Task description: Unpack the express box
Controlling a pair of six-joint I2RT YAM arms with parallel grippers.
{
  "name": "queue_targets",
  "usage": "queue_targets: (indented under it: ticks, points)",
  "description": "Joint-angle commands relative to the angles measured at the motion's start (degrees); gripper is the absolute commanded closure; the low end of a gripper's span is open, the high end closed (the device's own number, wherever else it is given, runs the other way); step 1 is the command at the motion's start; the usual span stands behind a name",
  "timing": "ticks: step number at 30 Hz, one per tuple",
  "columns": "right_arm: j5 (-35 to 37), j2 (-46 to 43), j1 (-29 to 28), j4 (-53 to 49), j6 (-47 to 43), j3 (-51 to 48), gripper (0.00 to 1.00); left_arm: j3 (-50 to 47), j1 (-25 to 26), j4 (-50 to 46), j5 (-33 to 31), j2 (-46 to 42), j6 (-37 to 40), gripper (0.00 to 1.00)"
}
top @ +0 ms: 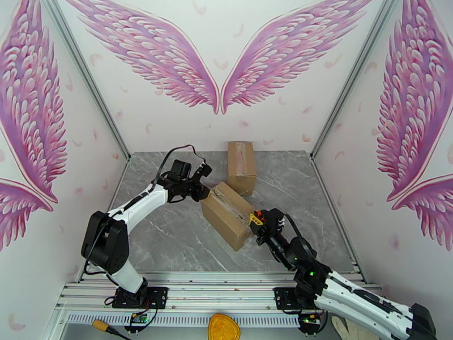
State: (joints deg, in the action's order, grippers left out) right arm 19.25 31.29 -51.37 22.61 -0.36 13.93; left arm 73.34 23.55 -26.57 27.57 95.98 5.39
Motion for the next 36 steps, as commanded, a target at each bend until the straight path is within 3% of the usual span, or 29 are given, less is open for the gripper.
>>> queue_targets:
  ticks: [1,10,13,25,32,36]
  points:
    - [3.42,2.31,0.72,-0.99,-5.08,3.56,1.00,-0.87,-5.32,-8.02,-18.89,3.53,0.73,0.89]
    - [4.57,21.28,1.60,16.02,-13.23,16.82,1.00,-1.05,-5.36,-7.37,-19.44,-1.28,-0.26,0.89]
    - [1.49,26.68,2.99,15.85,-13.45,20.12,1.00,-1.38,-5.44,-7.36,-20.27,-3.35,-0.47,0.89]
    - [-14.06,31.53,13.43,24.65,-0.06,21.44,1.00,-2.94,-9.90,-9.19,-22.83,-8.24,-0.91,0.92]
    - [-20.08,32.01,14.44,19.80,-1.56,24.89,1.00,-2.47,-10.63,-8.85,-21.87,-7.78,-0.55,0.93]
    - [-28.19,35.66,14.42,11.65,-2.22,28.92,1.00,-0.88,-10.16,-6.97,-18.07,-9.77,-0.04,0.78]
